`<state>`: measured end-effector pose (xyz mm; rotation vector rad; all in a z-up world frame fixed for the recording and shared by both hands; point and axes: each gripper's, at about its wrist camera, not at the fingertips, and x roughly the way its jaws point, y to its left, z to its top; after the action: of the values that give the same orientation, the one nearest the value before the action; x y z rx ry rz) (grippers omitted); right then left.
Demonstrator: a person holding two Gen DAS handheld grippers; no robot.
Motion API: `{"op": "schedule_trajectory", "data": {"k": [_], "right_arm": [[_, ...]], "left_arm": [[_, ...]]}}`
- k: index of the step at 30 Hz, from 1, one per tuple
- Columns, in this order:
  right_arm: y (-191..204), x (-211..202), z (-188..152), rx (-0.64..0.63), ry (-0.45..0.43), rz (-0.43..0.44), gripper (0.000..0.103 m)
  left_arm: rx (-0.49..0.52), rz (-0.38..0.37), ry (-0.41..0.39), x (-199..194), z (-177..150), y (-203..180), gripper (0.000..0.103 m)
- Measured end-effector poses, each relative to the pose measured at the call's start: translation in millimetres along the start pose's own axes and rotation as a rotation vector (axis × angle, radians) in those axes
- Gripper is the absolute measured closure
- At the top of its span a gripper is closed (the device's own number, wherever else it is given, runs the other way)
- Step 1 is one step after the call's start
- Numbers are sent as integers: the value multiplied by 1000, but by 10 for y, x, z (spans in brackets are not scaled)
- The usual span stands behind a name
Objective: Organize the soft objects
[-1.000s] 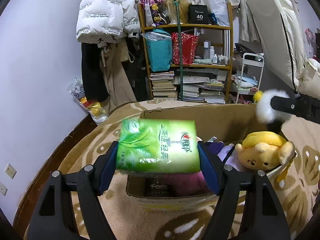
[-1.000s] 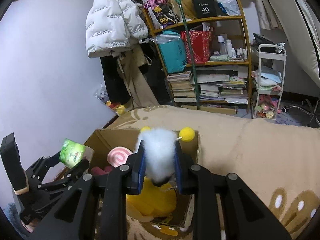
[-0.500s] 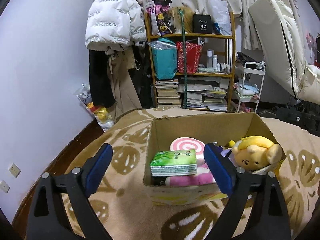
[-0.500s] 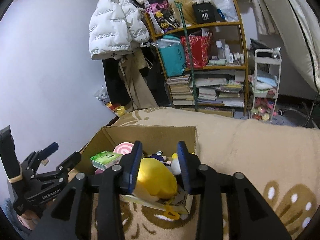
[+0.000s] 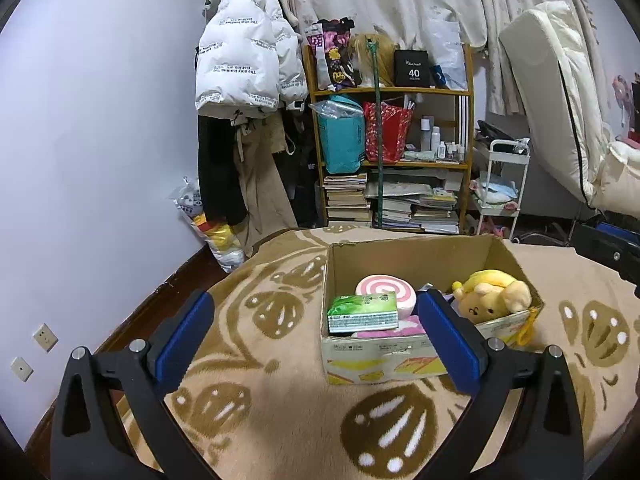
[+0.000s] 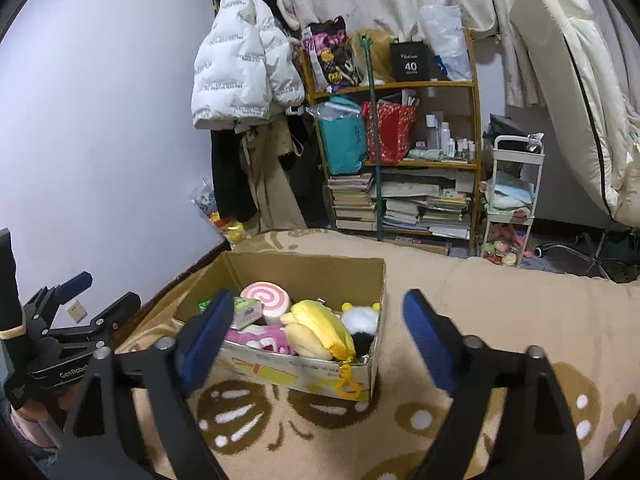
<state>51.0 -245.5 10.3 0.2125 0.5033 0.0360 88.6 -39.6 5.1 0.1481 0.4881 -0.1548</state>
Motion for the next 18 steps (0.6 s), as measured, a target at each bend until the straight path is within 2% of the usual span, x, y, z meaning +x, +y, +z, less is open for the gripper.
{"op": "schedule_trajectory", "data": {"k": [2, 8, 15, 18], "right_arm": [[32, -104, 3, -4, -18, -1, 0], [75, -321, -13, -5, -47, -18, 0], [71, -433, -158, -36, -42, -51, 0], [29, -478, -200, -18, -39, -50, 0]], "left_arm": [[-4, 8, -10, -89, 23, 37, 2], [-7, 2, -3, -271, 11, 96, 1], [-27, 41, -20, -460, -145, 173, 1], [-47, 20, -14, -510, -188, 233, 1]]}}
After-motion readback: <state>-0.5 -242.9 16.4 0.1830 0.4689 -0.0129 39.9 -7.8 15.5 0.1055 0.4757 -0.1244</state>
